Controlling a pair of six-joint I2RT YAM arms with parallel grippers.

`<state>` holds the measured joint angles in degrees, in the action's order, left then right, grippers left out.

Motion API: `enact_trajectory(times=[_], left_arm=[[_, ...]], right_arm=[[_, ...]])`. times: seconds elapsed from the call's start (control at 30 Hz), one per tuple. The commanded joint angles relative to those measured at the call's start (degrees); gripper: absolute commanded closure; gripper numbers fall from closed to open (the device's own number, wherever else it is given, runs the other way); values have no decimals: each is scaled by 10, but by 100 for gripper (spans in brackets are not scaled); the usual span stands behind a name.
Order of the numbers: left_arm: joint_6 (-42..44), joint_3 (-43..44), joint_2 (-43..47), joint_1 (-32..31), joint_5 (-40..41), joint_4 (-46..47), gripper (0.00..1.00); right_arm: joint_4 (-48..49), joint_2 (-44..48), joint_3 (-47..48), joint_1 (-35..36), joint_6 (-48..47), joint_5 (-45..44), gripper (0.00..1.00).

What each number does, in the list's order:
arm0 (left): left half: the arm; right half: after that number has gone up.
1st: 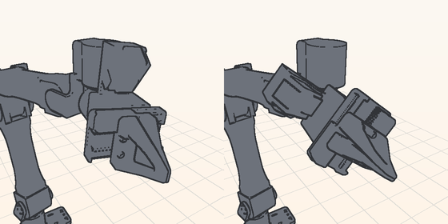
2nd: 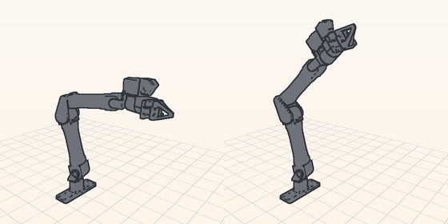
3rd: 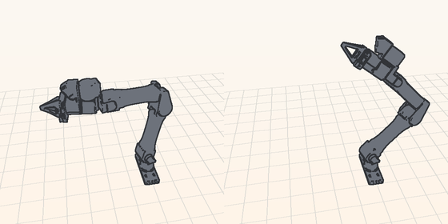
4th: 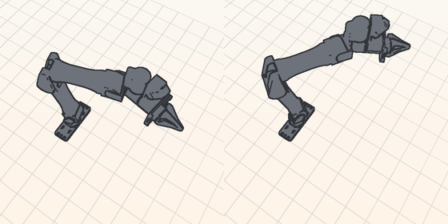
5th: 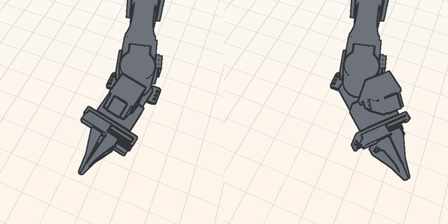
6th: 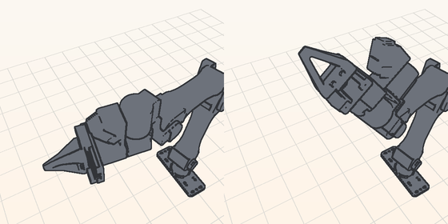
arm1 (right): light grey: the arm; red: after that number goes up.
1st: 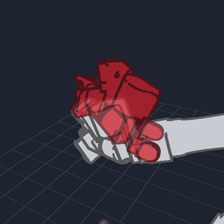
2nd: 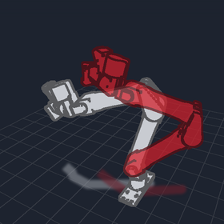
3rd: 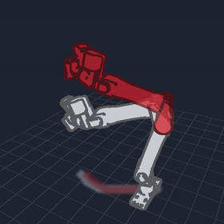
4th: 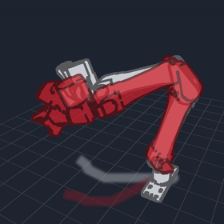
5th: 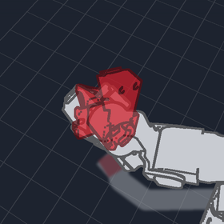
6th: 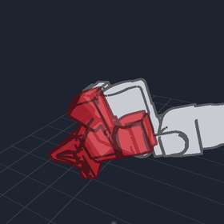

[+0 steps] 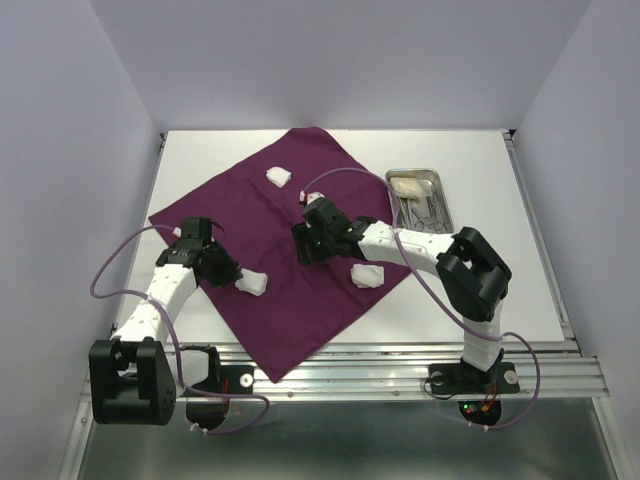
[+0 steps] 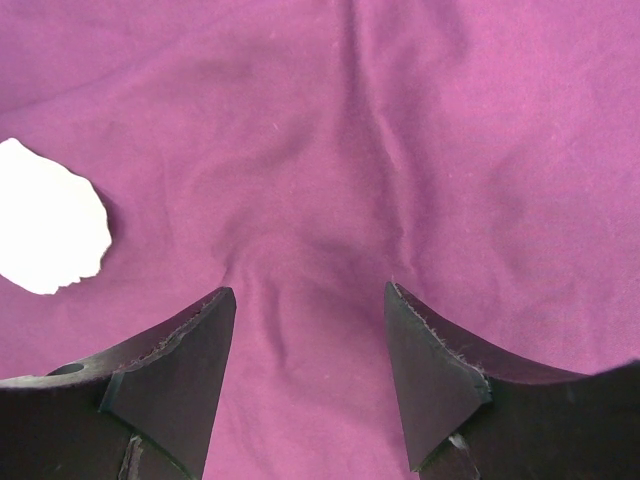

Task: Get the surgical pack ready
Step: Adjust the medical item in the surgical kit.

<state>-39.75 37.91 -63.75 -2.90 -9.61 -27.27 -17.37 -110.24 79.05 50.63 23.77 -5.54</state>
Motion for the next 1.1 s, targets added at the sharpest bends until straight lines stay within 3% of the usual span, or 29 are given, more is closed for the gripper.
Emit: enact_trajectory(times=[0.0,0.13,0.2,0.3,0.47,0.67,0.93,1.07], left_arm=[[-3,-5,-7,-1,11,-2,100],[-3,0,-23,-1,12,-9,100],[-4,1,-30,-1,13,-15,93],[-7,5,-31,-1,19,-16,68],[-5,12,-31,-1,20,-16,51],[5,27,-35,-1,35,-20,53],[6,30,-41,-1,40,-24,69],[7,30,-41,-1,36,-24,68]], right_arm=[[21,28,-3,0,-2,-6,33],[22,27,-1,0,-2,-5,33],[22,27,0,0,-2,-5,33],[20,26,1,0,-3,-3,33],[20,28,2,0,-3,-1,33],[20,25,10,0,-3,17,33],[20,25,11,0,-4,15,33],[20,22,14,0,-5,17,33]])
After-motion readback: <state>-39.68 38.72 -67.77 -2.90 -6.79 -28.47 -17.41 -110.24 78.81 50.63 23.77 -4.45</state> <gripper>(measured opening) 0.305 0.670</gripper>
